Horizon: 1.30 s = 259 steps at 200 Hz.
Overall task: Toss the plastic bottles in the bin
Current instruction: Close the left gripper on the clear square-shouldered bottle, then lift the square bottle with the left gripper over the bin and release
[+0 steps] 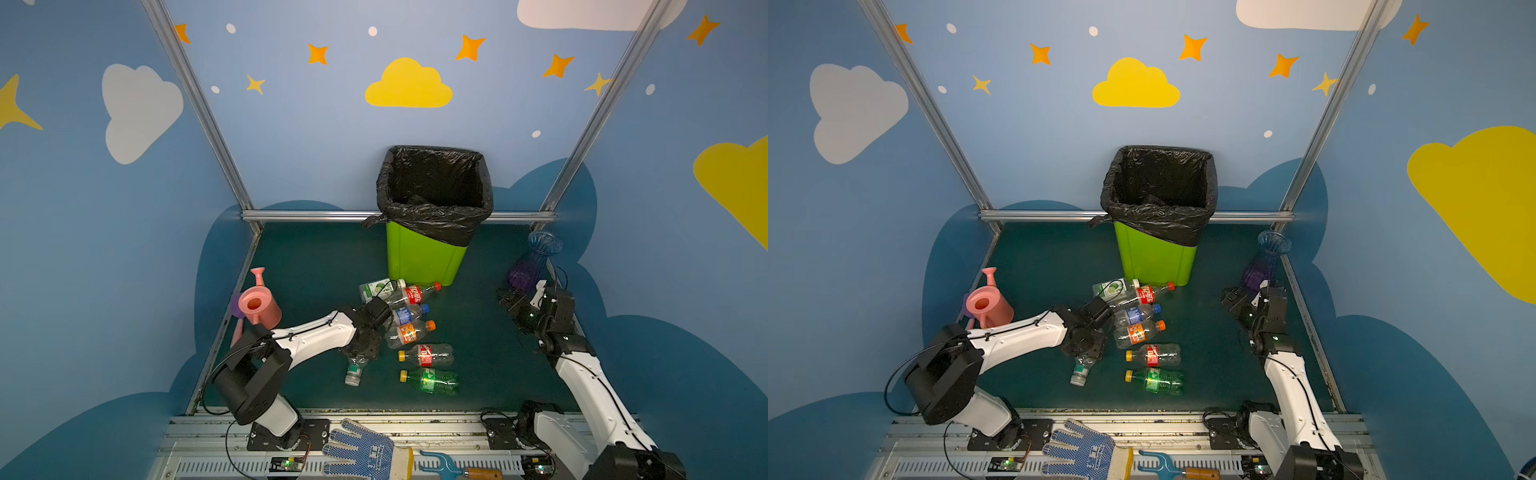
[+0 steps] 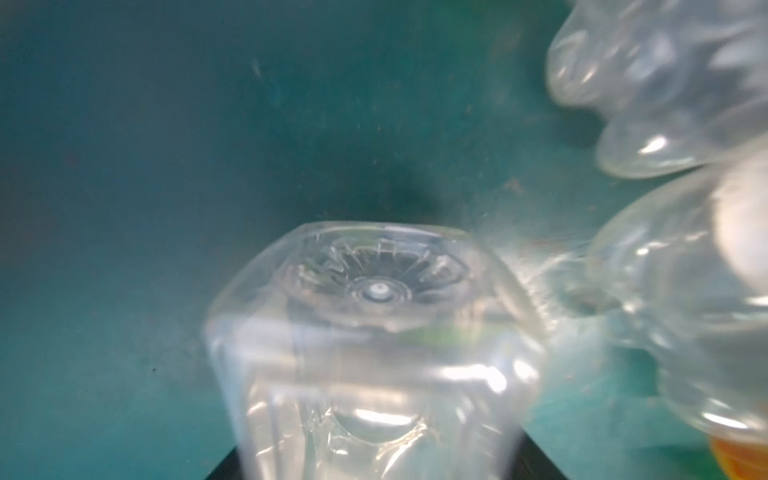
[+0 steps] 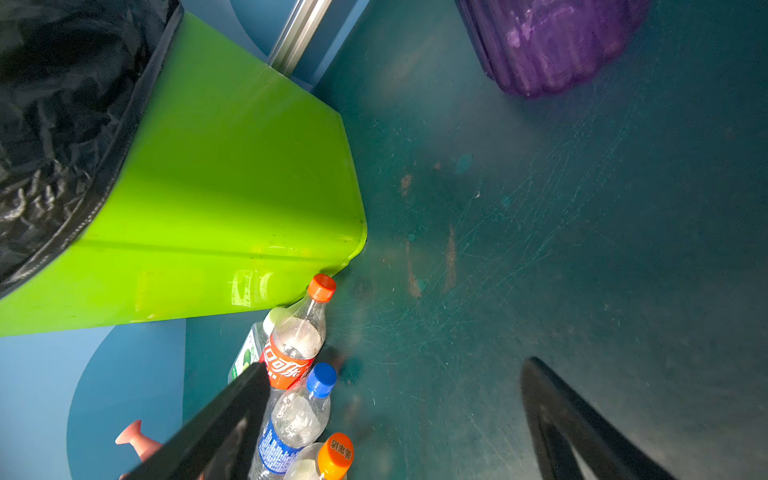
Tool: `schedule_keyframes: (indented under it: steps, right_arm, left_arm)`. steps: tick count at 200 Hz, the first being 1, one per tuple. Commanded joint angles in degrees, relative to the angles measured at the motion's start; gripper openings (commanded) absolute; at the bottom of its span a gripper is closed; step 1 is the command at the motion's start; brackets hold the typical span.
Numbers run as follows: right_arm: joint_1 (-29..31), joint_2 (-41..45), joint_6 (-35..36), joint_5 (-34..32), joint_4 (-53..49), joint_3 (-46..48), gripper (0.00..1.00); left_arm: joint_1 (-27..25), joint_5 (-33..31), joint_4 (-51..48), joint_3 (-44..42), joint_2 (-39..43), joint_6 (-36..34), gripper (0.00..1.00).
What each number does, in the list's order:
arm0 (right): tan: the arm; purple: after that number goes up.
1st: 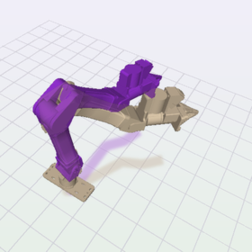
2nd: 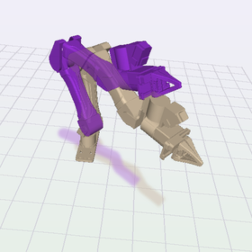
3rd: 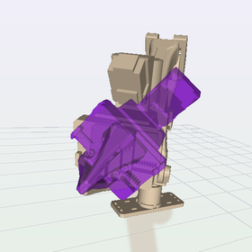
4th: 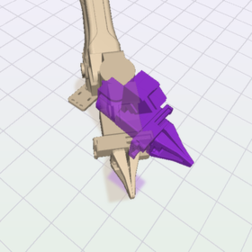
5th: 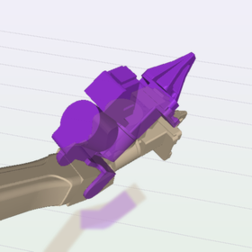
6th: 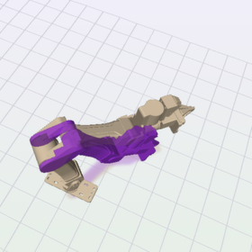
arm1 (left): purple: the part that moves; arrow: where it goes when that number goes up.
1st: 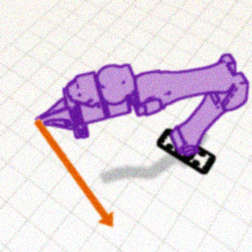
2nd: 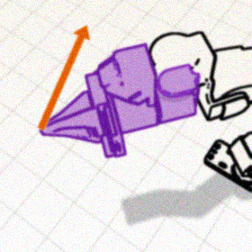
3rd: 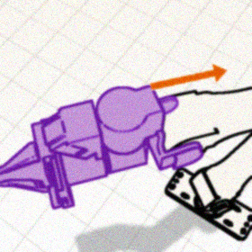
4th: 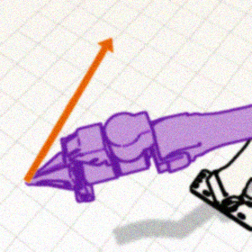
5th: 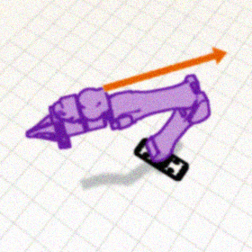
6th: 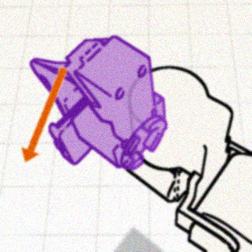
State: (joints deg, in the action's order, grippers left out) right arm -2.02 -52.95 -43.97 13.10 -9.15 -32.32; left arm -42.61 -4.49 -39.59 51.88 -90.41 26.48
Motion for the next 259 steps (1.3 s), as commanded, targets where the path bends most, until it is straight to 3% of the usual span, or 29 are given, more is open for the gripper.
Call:
schedule_keyframes:
  steps: [1, 44, 95, 145, 184, 206, 234, 249, 259]
  right_arm:
    - [0.24, -0.23, -0.16, -0.18, 1.13, 0.63, 0.93]
    - [0.13, -0.25, -0.05, -0.55, 0.98, 0.75, 0.93]
    - [-0.08, -0.91, 0.37, -0.99, 2.09, 0.33, 0.93]
    - [-0.66, -3.09, 2.94, -0.69, 0.22, -5.87, 0.93]
    - [-1.55, -0.49, 4.01, -2.03, -1.49, -7.49, 0.93]
    - [-2.22, 1.81, 3.76, -2.25, -2.04, -6.45, 0.93]
    - [-2.57, 4.12, 3.06, -1.59, -2.04, -4.38, 0.93]
    - [-2.55, 4.26, 2.23, -0.06, -0.78, -3.59, 0.93]
    - [-2.57, 3.91, 1.72, 1.21, -0.21, -3.54, 0.93]
  left_arm:
    - [0.37, 0.52, -1.30, 1.65, -1.64, -1.31, 0.65]
    - [1.73, 0.80, -0.07, 2.17, 0.97, -1.61, 0.44]
    - [8.81, -3.06, 3.23, 7.42, 18.22, -2.77, 0.39]
    - [21.62, -6.30, 11.47, 31.29, 24.80, -16.69, 0.39]
    - [24.30, -6.77, 30.52, 40.98, 25.83, -21.47, 0.41]
    - [24.38, -2.91, 39.35, 43.27, 22.81, -20.36, 0.41]
    - [23.86, 7.51, 38.85, 51.21, 10.86, -14.01, 0.44]
    - [21.37, 10.12, 26.25, 65.73, -2.86, -12.98, 0.50]
    - [18.83, 11.11, 13.19, 83.54, -14.55, -14.11, 0.54]
